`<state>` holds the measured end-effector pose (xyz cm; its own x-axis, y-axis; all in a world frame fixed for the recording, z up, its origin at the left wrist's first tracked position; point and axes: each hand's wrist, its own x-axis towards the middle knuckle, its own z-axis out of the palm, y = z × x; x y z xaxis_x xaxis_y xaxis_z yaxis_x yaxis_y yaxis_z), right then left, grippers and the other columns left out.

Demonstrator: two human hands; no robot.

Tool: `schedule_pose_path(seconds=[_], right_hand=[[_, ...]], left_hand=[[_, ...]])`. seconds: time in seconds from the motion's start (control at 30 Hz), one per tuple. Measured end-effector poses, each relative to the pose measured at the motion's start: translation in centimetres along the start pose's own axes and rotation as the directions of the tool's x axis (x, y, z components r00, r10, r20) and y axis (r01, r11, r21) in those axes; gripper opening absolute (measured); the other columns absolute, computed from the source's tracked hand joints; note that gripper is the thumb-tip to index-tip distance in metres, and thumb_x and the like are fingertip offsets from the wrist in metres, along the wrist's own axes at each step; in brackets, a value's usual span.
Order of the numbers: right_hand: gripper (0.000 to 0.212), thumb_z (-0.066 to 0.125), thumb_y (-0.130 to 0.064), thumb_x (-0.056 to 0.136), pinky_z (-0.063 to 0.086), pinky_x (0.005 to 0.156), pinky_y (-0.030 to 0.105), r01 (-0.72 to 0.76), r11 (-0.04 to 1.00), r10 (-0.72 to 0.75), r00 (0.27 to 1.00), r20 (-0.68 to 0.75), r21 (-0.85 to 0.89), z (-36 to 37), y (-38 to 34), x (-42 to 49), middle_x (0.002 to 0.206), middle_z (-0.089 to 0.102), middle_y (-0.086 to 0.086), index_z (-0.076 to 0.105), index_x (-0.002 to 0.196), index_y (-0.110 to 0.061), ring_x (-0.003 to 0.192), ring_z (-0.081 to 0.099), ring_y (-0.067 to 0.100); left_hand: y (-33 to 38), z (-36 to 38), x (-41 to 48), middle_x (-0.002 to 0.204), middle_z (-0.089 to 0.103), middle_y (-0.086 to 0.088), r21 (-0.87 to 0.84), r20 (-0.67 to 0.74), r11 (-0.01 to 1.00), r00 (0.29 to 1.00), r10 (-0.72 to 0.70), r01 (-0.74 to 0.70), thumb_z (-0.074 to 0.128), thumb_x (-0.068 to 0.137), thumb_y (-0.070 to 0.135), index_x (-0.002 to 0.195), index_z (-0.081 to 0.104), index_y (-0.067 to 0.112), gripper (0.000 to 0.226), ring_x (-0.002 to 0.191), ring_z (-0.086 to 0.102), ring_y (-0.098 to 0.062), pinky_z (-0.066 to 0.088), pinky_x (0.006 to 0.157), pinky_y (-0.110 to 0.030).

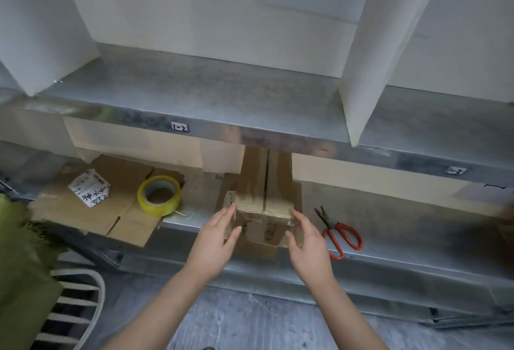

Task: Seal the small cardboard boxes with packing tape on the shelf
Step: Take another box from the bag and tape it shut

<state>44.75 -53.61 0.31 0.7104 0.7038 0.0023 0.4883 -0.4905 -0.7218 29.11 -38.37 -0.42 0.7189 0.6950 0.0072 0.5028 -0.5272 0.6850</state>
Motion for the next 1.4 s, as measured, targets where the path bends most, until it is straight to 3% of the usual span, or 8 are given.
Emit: schedule_pose_path(seconds=[0.1, 0.27, 0.6, 0.83, 0.97, 1.07, 1.17, 1.4], right_hand=[[0.052, 0.061, -0.013, 0.091, 0.041, 0.083, 0.005, -0.054, 0.989, 0.053, 0.999, 0.012, 0.138, 0.1, 0.0, -0.3, 0.119, 0.062, -0.009, 0.046, 0.137, -0.032, 0.105, 0.061, 0.003], [0.043, 0.073, -0.023, 0.083, 0.042, 0.097, 0.020, 0.040, 0.997, -0.039, 0.999, -0.016, 0.073, -0.6, 0.1, 1.6, 0.118, 0.058, -0.012, 0.056, 0.123, -0.026, 0.110, 0.055, 0.005], [0.023, 0.074, -0.027, 0.086, 0.051, 0.080, 0.025, 0.048, 0.992, -0.013, 0.959, -0.284, 0.115, 3.2, 0.2, 2.5, 0.103, 0.052, -0.015, 0.062, 0.105, -0.023, 0.094, 0.059, 0.008], [0.072, 0.055, 0.017, 0.077, 0.047, 0.094, 0.013, 0.052, 0.991, -0.071, 0.986, 0.153, 0.127, -1.8, 2.4, 3.6, 0.123, 0.056, -0.022, 0.060, 0.116, -0.042, 0.119, 0.051, -0.005], [0.042, 0.072, 0.000, 0.082, 0.050, 0.085, 0.013, 0.072, 0.995, -0.085, 0.976, 0.199, 0.072, -3.5, 1.4, 5.2, 0.114, 0.065, -0.011, 0.069, 0.110, -0.032, 0.098, 0.062, -0.002], [0.033, 0.082, -0.014, 0.076, 0.048, 0.081, 0.009, 0.073, 0.995, -0.085, 0.980, 0.179, 0.072, -3.4, 0.9, 5.7, 0.109, 0.068, -0.012, 0.070, 0.101, -0.032, 0.091, 0.065, 0.000], [0.031, 0.083, -0.019, 0.075, 0.046, 0.084, 0.007, 0.063, 0.995, -0.072, 0.990, 0.121, 0.072, -2.9, 1.2, 5.6, 0.105, 0.068, -0.020, 0.070, 0.098, -0.037, 0.093, 0.063, -0.005], [0.034, 0.073, -0.011, 0.084, 0.047, 0.089, 0.012, -0.001, 0.975, 0.044, 0.981, -0.189, 0.224, 1.2, 1.9, 3.8, 0.104, 0.068, -0.022, 0.067, 0.099, -0.041, 0.102, 0.062, -0.004]], left_hand=[[0.5, 0.4, -0.2, 0.148, 0.040, 0.013, -0.162, -0.010, 0.985, 0.998, -0.062, 0.060, 0.049, 0.098, 0.039, 0.147, 0.030, 0.038, 0.052, 0.136, 0.036, -0.007, 0.032, 0.111, -0.029], [0.3, -1.0, 1.6, 0.121, 0.053, 0.018, -0.119, -0.039, 0.993, 0.999, 0.014, -0.018, 0.059, 0.093, 0.039, 0.134, 0.041, 0.044, 0.046, 0.113, 0.048, 0.002, 0.036, 0.093, -0.018], [0.2, 1.4, 4.3, 0.105, 0.055, -0.001, 0.109, -0.142, 0.988, 0.981, 0.129, -0.114, 0.064, 0.091, 0.028, 0.111, 0.061, 0.014, 0.025, 0.097, 0.058, -0.020, 0.050, 0.082, -0.032], [-1.5, -3.5, 6.0, 0.124, 0.046, 0.017, 0.061, 0.266, 0.980, 0.949, 0.169, -0.191, 0.055, 0.091, 0.028, 0.135, 0.044, 0.043, 0.048, 0.109, 0.048, 0.003, 0.035, 0.092, -0.009], [-1.6, -5.6, 8.1, 0.109, 0.052, 0.018, 0.112, 0.404, 0.946, 0.883, 0.238, -0.306, 0.062, 0.088, 0.010, 0.135, 0.048, 0.044, 0.060, 0.097, 0.052, 0.004, 0.041, 0.089, -0.007], [-1.3, -5.1, 8.6, 0.109, 0.053, 0.021, 0.138, 0.384, 0.924, 0.879, 0.283, -0.358, 0.074, 0.082, 0.029, 0.133, 0.053, 0.038, 0.056, 0.095, 0.052, 0.002, 0.036, 0.084, -0.002], [-1.3, -4.0, 8.3, 0.114, 0.059, 0.018, 0.148, 0.271, 0.928, 0.916, 0.295, -0.343, 0.075, 0.079, 0.041, 0.126, 0.058, 0.038, 0.049, 0.097, 0.054, -0.001, 0.046, 0.090, -0.017], [-0.9, 0.0, 5.9, 0.140, 0.049, -0.001, 0.022, -0.045, 0.972, 0.971, 0.236, -0.235, 0.069, 0.088, 0.021, 0.116, 0.068, 0.024, 0.028, 0.123, 0.054, -0.019, 0.042, 0.102, -0.027]])
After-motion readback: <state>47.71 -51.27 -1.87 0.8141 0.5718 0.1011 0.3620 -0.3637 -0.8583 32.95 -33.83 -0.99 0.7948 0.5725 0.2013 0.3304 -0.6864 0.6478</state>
